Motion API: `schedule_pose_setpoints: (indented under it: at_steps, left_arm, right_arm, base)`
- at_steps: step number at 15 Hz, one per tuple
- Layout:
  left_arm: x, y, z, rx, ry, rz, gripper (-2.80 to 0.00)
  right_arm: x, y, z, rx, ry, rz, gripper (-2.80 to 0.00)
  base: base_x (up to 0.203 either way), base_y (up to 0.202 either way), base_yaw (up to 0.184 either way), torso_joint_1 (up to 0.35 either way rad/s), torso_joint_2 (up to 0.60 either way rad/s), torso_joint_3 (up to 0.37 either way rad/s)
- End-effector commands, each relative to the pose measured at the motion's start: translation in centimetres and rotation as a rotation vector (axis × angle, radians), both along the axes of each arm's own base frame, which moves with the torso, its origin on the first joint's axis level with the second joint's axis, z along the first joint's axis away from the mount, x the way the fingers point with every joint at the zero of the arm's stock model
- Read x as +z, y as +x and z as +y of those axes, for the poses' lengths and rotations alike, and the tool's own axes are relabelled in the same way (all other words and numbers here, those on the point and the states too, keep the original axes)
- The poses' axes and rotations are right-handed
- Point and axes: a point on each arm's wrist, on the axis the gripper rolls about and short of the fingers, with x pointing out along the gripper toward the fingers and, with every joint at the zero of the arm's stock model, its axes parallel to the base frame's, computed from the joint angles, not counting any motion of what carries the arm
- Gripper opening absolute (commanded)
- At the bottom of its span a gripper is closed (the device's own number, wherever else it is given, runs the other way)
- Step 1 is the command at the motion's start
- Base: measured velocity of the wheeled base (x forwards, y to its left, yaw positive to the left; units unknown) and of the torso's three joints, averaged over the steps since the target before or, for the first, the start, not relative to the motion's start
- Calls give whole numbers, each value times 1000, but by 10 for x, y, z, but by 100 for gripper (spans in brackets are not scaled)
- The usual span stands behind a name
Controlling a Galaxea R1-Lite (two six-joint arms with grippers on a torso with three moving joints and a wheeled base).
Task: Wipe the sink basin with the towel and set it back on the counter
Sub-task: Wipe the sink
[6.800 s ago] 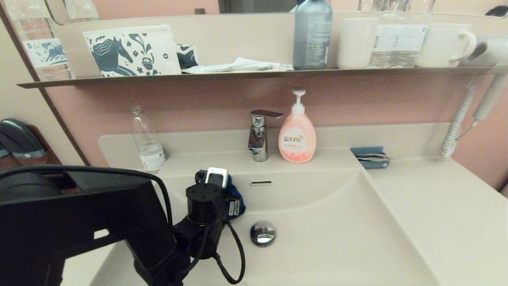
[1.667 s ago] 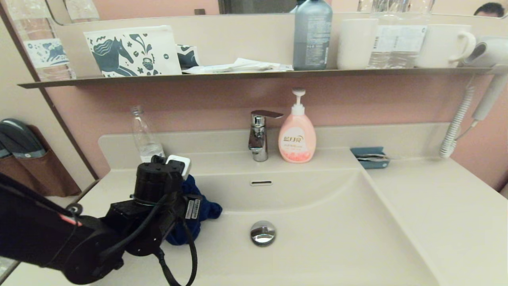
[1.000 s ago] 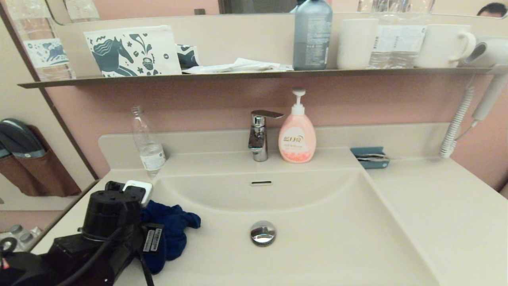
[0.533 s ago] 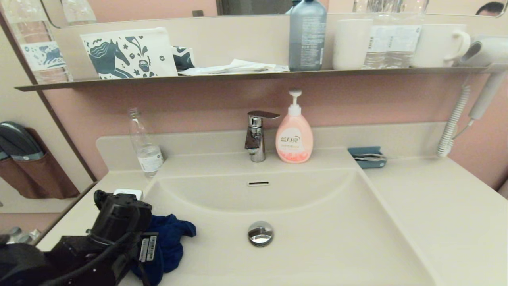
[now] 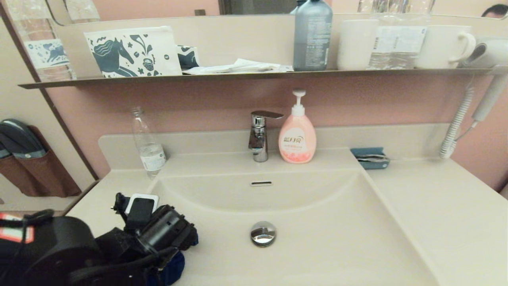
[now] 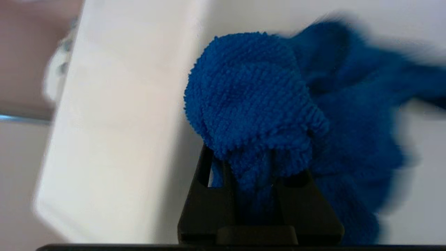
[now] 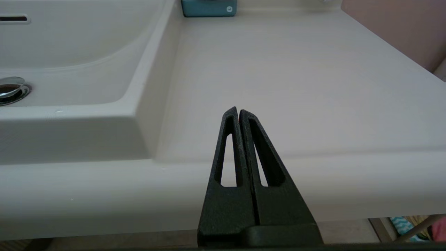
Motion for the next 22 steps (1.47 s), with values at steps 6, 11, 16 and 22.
schedule_pose_setpoints:
  at_steps: [6, 11, 16, 22]
  left_arm:
    - [34, 15, -74, -167, -154, -132, -280]
    - [37, 9, -73, -172, -167, -106, -280]
    - [3, -7, -46, -3, 1, 136, -280]
    - [-21, -14, -36, 39, 112, 263, -280]
  right_arm:
    - [0, 0, 0, 0, 0, 0, -280]
    - [0, 0, 0, 0, 0, 1, -280]
    - [0, 0, 0, 0, 0, 1, -280]
    - [1, 0, 0, 0, 0, -2, -280]
  base:
    - [0, 0, 0, 0, 0, 0]
    - [0, 0, 0, 0, 0, 0]
    - [0, 0, 0, 0, 0, 0]
    - [0, 0, 0, 0, 0, 0]
